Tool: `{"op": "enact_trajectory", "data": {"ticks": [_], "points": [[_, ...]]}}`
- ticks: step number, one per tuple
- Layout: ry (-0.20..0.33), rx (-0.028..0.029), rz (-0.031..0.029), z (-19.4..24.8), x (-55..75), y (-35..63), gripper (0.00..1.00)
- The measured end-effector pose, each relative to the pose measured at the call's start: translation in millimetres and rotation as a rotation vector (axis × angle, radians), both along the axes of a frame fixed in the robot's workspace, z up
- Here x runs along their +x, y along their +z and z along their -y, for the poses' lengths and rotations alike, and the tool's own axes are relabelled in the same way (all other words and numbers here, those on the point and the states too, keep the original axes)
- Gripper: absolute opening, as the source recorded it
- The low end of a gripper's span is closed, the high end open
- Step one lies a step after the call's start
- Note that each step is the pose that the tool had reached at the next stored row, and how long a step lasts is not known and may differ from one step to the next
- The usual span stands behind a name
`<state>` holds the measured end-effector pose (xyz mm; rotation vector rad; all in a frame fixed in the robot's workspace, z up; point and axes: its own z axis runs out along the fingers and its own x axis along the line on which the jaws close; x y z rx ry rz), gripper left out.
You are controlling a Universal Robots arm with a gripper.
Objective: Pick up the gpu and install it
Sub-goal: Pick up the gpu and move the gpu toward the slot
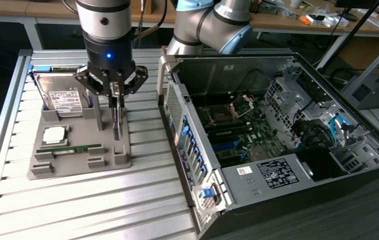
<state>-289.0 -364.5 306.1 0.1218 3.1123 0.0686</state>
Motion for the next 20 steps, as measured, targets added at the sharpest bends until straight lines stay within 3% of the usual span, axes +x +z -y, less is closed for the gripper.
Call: {"op": "enact_trajectory", "data": {"ticks": [20], "points": [[0.0,0.0002,0.0,0.0,0.0,12.4,0.27]]}}
